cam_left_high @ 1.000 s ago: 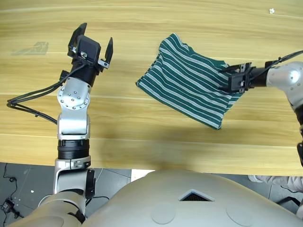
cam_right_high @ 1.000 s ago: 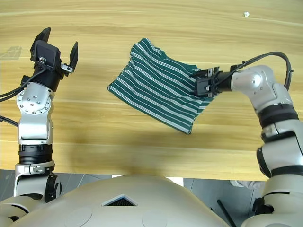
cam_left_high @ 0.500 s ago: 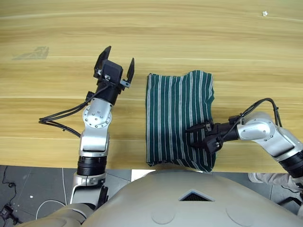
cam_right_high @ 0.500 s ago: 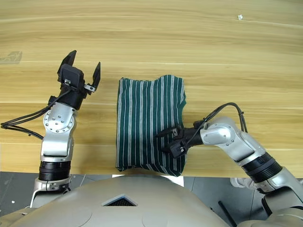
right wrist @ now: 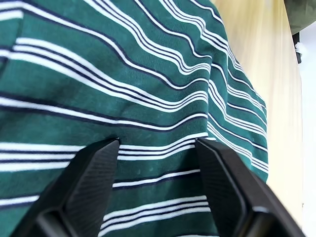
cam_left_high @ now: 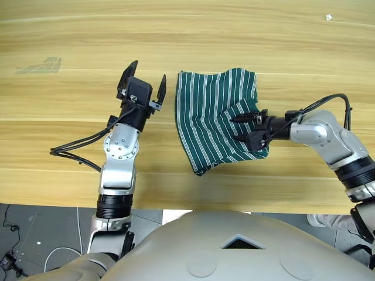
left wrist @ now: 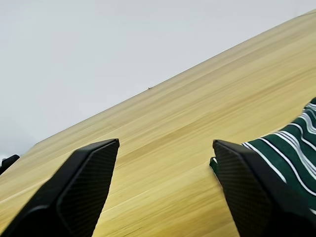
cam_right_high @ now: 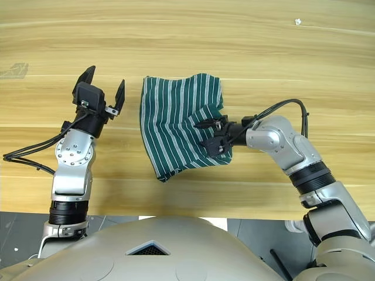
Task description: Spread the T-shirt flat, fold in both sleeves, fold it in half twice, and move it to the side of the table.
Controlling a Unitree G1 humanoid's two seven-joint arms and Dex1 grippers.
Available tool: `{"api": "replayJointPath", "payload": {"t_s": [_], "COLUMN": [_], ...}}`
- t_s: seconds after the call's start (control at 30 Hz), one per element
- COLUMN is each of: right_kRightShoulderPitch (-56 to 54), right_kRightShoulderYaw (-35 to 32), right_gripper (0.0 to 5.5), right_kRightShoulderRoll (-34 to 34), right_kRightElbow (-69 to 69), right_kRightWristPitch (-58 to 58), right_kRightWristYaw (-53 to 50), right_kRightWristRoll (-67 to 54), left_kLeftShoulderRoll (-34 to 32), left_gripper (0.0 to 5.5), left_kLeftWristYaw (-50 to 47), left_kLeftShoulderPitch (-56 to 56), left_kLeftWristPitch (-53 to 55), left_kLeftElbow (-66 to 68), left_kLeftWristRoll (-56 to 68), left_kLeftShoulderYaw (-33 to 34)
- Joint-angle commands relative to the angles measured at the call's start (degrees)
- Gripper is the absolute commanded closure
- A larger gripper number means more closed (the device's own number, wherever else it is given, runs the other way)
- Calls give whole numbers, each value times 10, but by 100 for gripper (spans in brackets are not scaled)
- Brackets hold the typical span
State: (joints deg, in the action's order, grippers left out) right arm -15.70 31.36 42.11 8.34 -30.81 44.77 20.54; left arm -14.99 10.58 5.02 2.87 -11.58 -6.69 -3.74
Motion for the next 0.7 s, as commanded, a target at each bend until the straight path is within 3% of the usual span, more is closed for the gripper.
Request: {"api": "replayJointPath", "payload": {"t_s": [0.03,0.27,0.5,0.7], "right_kRightShoulderPitch": [58,119,87,127], "right_kRightShoulderYaw": [19,28,-19,-102], "right_gripper": [266,266,266,266], "right_kRightShoulderRoll": [-1,39,4,-33], "right_kRightElbow": [-45,-179,-153,-217], "right_kRightWristPitch": [30,79,64,70], "right_kRightWristYaw": [58,137,74,20], "right_kRightWristRoll": [-52,-103,-72,-192], "left_kLeftShoulderRoll": [-3,1,-7,-73], "left_gripper": [198,198,198,198], "left_kLeftWristYaw": [0,-1,1,47], "left_kLeftShoulderPitch": [3,4,9,46], "left_kLeftWristPitch": [0,1,1,-35], "left_kLeftElbow": [1,3,1,-77], "left_kLeftWristRoll": [-8,-13,-12,-2], "left_kLeftShoulderYaw": [-2,-9,-2,42]}}
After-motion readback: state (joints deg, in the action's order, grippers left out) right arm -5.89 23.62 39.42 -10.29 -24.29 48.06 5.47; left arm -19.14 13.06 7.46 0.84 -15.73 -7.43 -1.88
